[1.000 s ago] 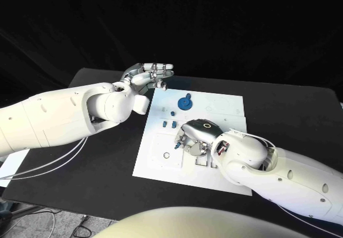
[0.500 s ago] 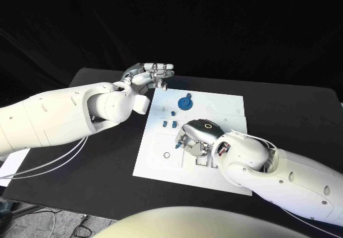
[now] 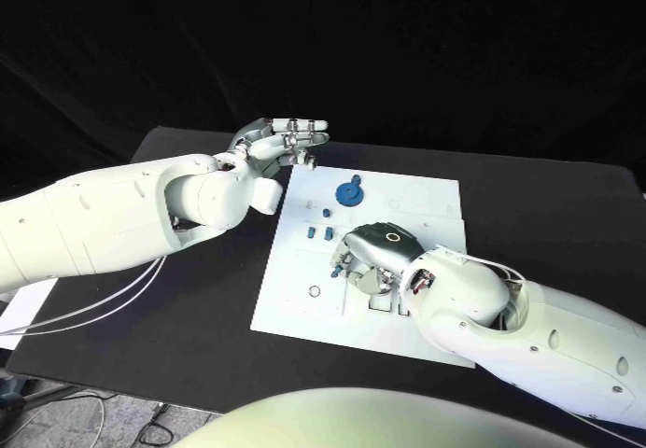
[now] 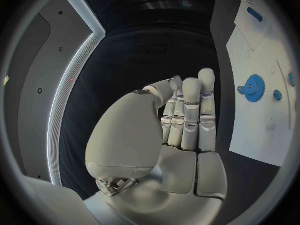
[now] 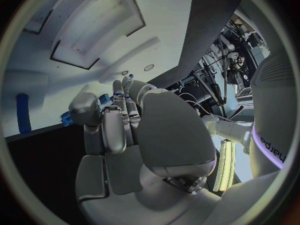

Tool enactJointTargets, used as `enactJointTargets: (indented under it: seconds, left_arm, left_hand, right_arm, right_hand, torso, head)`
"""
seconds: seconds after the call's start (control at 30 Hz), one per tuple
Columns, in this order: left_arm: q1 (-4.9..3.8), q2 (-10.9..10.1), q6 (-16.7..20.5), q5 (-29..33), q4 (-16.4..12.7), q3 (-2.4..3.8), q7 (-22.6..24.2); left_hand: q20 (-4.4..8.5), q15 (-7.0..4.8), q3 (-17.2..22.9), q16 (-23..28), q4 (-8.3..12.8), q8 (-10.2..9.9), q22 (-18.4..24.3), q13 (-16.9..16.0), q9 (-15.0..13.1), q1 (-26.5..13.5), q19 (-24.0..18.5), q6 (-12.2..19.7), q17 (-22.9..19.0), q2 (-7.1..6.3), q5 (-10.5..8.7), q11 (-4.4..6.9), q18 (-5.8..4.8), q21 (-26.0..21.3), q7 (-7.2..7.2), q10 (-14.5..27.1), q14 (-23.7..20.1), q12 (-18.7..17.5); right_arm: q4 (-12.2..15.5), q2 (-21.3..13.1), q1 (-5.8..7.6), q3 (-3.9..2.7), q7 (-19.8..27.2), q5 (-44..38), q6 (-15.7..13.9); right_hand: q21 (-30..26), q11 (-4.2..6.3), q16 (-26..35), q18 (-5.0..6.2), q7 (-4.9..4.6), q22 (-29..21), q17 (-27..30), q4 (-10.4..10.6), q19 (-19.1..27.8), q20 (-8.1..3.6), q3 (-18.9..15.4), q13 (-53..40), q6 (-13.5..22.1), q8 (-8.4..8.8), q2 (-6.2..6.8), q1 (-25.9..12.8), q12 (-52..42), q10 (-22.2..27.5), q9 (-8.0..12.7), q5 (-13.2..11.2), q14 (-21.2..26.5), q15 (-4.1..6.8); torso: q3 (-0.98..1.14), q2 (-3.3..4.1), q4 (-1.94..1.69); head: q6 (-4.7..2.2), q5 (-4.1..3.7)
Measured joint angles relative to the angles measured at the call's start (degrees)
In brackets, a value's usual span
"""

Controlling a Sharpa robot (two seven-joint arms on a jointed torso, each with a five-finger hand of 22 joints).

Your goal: Assemble the parts on the task board

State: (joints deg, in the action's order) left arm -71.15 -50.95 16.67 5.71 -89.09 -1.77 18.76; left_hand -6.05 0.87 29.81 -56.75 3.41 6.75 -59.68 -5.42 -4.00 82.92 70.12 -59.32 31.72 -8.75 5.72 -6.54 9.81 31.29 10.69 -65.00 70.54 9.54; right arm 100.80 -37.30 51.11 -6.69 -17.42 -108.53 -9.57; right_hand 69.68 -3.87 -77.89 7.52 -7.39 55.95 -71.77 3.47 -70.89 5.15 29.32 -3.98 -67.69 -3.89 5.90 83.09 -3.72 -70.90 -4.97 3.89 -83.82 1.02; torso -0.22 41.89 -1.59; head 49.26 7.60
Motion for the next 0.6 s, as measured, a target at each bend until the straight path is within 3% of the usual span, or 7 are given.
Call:
enactJointTargets:
  seconds: [0.6]
  left_arm:
    - [0.03,0.0,-0.2,-0.1,0.1,-0.04,-0.2]
  left_hand:
    - [-0.21,0.08,0.0,0.0,0.0,0.0,-0.1,0.0,0.0,0.0,-0.2,0.3,0.0,0.0,0.0,0.21,0.0,0.2,0.12,0.2,-0.1,0.0]
  right_arm:
    - [1.4,0.6,0.02,0.03,-3.3,-7.8,2.2]
  right_hand:
    - [0.0,0.0,0.0,0.0,-0.11,0.3,-0.1,0.0,0.0,0.0,0.0,0.0,-0.2,0.06,0.31,-0.3,0.0,0.0,-0.1,0.0,0.0,0.0]
  torso:
    - [-0.04,0.01,-0.01]
  head:
    - [0.34,0.21]
